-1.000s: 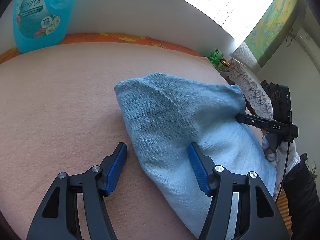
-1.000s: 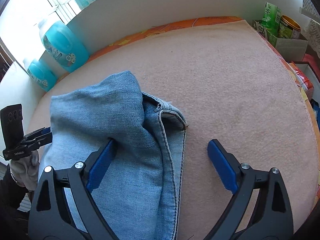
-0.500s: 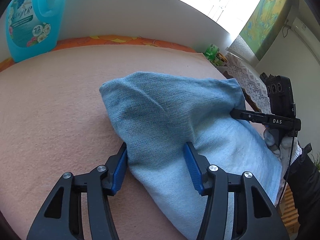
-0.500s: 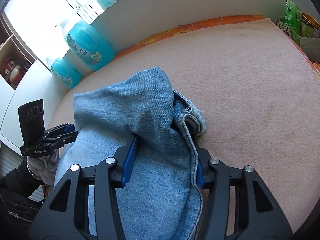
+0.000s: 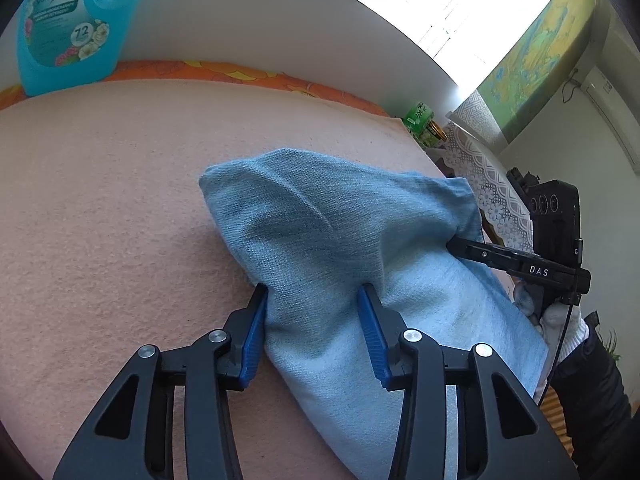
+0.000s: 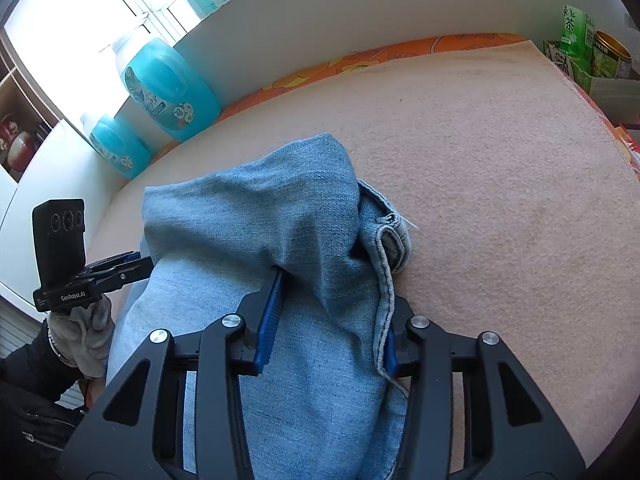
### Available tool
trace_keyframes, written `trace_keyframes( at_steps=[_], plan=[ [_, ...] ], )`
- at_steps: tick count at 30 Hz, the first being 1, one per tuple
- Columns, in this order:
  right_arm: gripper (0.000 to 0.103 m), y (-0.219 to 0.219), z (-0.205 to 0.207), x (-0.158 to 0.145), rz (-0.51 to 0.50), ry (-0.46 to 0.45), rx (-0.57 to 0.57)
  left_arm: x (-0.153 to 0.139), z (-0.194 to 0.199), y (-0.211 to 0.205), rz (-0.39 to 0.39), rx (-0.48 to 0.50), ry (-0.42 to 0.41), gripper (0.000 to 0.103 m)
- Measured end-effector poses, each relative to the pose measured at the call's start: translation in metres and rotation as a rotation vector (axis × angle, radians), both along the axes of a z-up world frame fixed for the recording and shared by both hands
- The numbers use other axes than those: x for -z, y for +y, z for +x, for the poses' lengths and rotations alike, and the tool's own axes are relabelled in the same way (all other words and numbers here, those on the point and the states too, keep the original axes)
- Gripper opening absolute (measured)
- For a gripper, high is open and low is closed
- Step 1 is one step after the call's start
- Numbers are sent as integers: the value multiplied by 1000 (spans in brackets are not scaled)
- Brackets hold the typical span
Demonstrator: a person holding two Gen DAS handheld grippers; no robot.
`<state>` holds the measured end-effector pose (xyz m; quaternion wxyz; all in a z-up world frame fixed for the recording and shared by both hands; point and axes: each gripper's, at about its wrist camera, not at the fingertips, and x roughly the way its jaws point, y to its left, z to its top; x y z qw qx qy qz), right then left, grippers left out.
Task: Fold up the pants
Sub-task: 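Grasp the folded jeans end with the left tool while the right tool grasps beside it, then lift the jeans end with both tools and fold it over onto the stack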
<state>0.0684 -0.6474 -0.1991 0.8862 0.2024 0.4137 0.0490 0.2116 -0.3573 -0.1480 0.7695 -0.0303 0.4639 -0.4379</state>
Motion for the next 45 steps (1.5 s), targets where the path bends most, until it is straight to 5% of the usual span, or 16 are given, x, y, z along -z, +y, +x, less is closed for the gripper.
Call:
trace_keyframes(
  at_steps=[4, 14, 20, 34, 45],
  plan=[
    [32, 13, -3, -8, -81, -2, 14, -5, -1, 0, -3, 2, -6, 34],
    [26, 20, -7, -11, -110, -17, 75, 0, -1, -5, -2, -28, 5, 40],
    [21, 32, -18, -27, -171, -46, 104, -17, -13, -1, -19, -12, -64, 20],
    [18, 47, -50, -90, -165, -201, 150, -66, -27, 4, -132, -3, -112, 15],
    [17, 58, -24, -154, -206, -321, 138, -110, -12, 5, -201, -38, -196, 14]
  ],
)
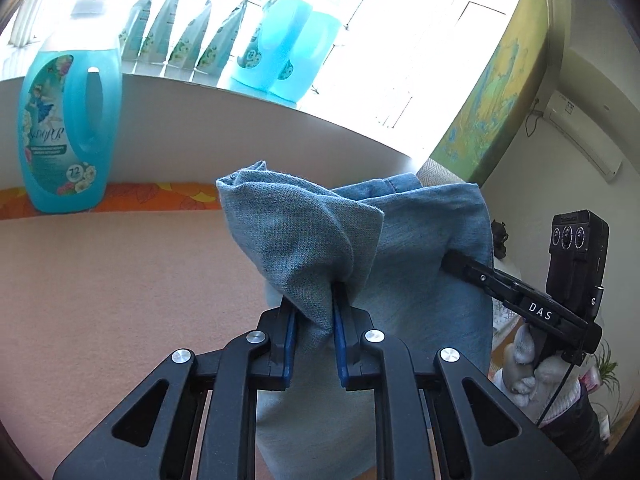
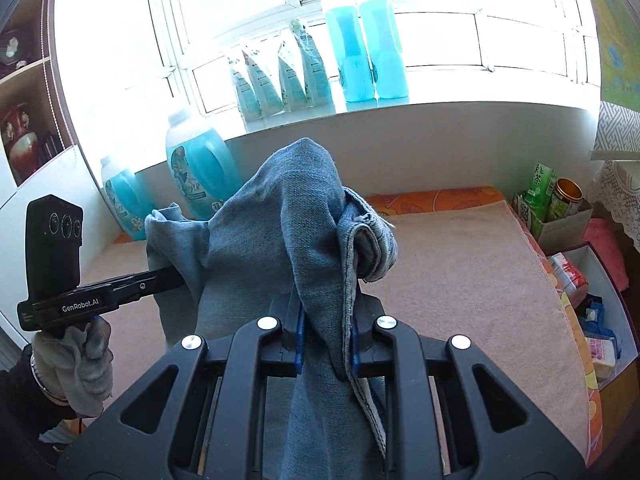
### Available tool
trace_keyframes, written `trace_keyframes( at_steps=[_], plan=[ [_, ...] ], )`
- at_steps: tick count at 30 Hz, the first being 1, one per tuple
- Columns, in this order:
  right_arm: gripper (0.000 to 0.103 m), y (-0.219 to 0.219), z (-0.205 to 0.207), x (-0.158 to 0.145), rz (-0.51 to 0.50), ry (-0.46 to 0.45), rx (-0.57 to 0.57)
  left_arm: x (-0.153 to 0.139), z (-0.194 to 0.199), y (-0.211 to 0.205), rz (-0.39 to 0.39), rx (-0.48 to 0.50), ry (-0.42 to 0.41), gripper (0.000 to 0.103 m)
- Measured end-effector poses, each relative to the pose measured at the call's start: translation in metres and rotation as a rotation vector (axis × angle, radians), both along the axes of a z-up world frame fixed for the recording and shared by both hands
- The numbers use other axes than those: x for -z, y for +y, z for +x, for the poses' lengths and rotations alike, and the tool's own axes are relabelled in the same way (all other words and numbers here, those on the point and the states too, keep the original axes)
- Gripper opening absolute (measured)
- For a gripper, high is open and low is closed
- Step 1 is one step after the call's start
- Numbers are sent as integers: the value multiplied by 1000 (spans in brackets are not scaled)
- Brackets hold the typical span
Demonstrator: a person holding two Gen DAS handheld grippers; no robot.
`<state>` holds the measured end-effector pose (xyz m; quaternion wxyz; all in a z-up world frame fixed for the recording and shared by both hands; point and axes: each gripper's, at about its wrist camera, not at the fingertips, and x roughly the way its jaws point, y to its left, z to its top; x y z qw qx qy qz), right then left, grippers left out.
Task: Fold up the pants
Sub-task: 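Lift the jeans end with both tools and fold it over onto the stack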
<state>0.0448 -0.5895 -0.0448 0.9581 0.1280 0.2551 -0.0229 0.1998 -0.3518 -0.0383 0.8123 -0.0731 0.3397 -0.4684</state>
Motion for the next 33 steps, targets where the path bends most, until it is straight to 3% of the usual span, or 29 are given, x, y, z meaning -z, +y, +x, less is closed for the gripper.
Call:
trace_keyframes(
  at_steps=[7, 12, 28, 30, 33],
  plan=[
    [17, -13, 46, -37, -35, -50, 15, -28, 36, -15, -25, -18, -54, 14],
    [17, -35, 89, -34, -24, -45, 38, -31, 66, -35, -25, -26, -75, 14],
    [17, -107, 209, 56, -23, 132, 100, 36, 165, -92, 19, -26, -3, 14],
    [17, -113, 223, 71, -39, 169, 111, 48, 181, -94, 48, -55, 5, 13],
    [17, -124, 244, 98, -55, 240, 138, 75, 209, -93, 151, -127, 36, 12]
  ],
)
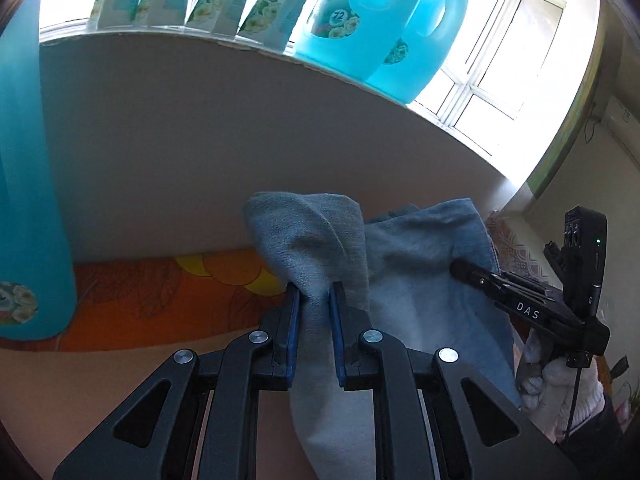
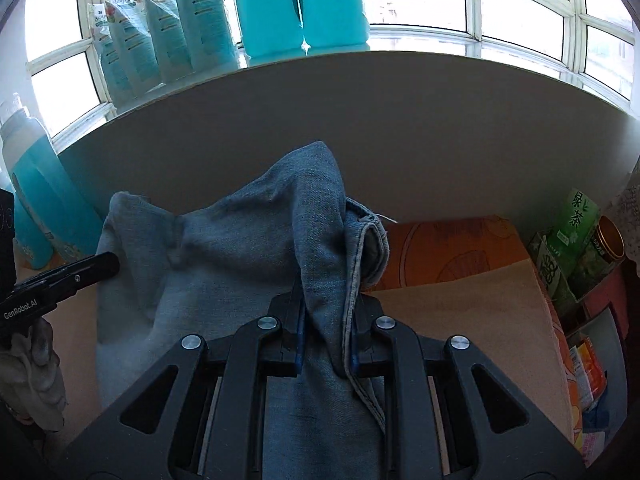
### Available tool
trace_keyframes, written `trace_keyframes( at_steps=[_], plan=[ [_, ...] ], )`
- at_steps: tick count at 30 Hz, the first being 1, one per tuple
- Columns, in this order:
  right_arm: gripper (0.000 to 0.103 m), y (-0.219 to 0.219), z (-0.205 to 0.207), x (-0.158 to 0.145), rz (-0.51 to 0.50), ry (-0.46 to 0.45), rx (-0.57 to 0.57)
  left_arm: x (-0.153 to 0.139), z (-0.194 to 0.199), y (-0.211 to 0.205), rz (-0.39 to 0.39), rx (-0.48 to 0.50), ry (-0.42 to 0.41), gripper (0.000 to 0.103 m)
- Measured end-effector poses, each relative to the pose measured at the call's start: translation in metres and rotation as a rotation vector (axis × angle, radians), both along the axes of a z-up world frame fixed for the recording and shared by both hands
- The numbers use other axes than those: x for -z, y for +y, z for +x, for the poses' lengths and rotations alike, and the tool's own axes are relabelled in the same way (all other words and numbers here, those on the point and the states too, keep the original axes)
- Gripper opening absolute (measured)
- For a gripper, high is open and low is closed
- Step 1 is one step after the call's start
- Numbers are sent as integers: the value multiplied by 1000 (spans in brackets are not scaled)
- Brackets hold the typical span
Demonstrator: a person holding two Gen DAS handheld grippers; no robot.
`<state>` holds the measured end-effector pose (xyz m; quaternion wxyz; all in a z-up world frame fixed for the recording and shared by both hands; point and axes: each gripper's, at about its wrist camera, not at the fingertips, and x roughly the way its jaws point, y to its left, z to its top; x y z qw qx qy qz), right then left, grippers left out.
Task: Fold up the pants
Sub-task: 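Lift the jeans end with both tools and fold it over onto the stack, then open both tools and pull them back from the folded jeans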
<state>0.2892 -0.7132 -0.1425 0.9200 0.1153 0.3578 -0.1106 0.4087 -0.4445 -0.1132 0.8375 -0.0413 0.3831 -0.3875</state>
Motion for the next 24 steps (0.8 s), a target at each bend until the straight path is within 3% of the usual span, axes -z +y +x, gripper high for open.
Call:
trace_keyframes(
  at_steps=[4, 9, 15, 21, 24],
  plan=[
    [21, -16, 10, 22, 3, 48, 50, 26, 20, 12, 88, -69, 23, 12],
    [52, -24, 5, 18, -55, 72, 113, 20, 11, 26, 68, -79, 8, 12],
    [53, -25, -25, 1, -60, 48, 144, -6, -25, 17, 77, -5, -76, 13],
    [54, -6, -55, -16, -82, 41, 148, -28, -54, 11, 72, 57, -90, 13],
    [60, 8, -73, -22, -95, 29, 138, -34, -68, 12, 74, 78, -89, 13]
  ],
)
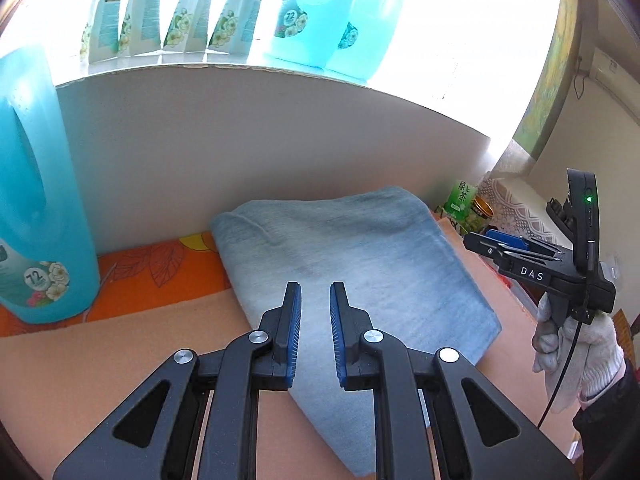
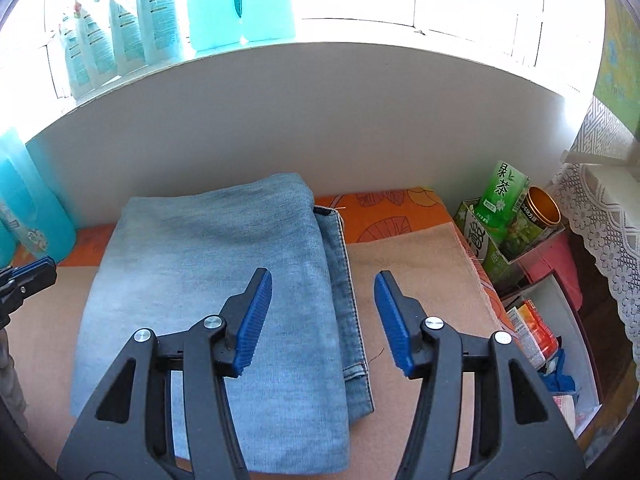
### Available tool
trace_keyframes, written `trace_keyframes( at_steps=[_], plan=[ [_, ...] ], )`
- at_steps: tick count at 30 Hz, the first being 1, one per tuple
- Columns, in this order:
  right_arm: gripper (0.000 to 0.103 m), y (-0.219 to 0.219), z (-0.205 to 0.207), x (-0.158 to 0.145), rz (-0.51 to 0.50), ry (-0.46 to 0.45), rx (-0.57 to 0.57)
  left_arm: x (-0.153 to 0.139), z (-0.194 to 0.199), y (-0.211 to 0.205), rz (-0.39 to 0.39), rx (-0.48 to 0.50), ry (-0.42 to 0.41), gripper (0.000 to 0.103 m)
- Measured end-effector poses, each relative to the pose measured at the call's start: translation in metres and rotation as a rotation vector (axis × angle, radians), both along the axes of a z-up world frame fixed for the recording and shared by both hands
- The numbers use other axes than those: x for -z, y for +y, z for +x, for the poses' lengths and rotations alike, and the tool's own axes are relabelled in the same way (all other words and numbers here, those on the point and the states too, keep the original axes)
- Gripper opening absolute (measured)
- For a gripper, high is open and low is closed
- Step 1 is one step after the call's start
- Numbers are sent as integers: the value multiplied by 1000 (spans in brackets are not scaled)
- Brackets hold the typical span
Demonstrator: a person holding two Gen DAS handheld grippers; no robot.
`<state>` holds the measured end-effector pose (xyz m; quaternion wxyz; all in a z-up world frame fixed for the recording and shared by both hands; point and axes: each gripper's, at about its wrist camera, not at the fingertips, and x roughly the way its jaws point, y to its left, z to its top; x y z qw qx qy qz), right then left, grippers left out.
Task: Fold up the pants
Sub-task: 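Open both tools and pull them back from the folded jeans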
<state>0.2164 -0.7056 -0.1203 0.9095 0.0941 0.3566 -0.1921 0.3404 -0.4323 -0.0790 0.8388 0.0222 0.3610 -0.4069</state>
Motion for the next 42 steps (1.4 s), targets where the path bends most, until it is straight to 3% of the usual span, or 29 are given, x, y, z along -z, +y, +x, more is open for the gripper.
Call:
trace_keyframes(
  at_steps=[8, 11, 13, 17, 20, 23, 33, 38, 42],
  plan=[
    [62, 43, -58, -9, -18, -27, -20, -16, -58, 16, 13, 48, -27, 13],
    [68, 64, -83, -16, -1, -53, -27, -27, -82, 26, 9, 69, -41, 14],
    [70, 79, -99, -21, -12, -67, -27, -35, -99, 35, 6, 83, -59, 27],
    [81, 111, -130, -30, -23, -102, -43, -51, -130, 55, -14, 92, -94, 30],
    [83, 134, -150, -35, -22, -116, -44, -59, -151, 73, -26, 95, -114, 47],
    [84, 152, -172, -39, 4, -135, -37, -66, -172, 91, -30, 93, -141, 49],
    [102, 216, -232, -40, -43, -162, 27, -59, -217, 155, -59, 83, -142, 65],
    [103, 253, -259, -43, -83, -168, 62, -51, -235, 190, -62, 71, -150, 69],
    [103, 279, -282, -47, -57, -205, 74, -44, -247, 219, -52, 50, -152, 70]
  ],
)
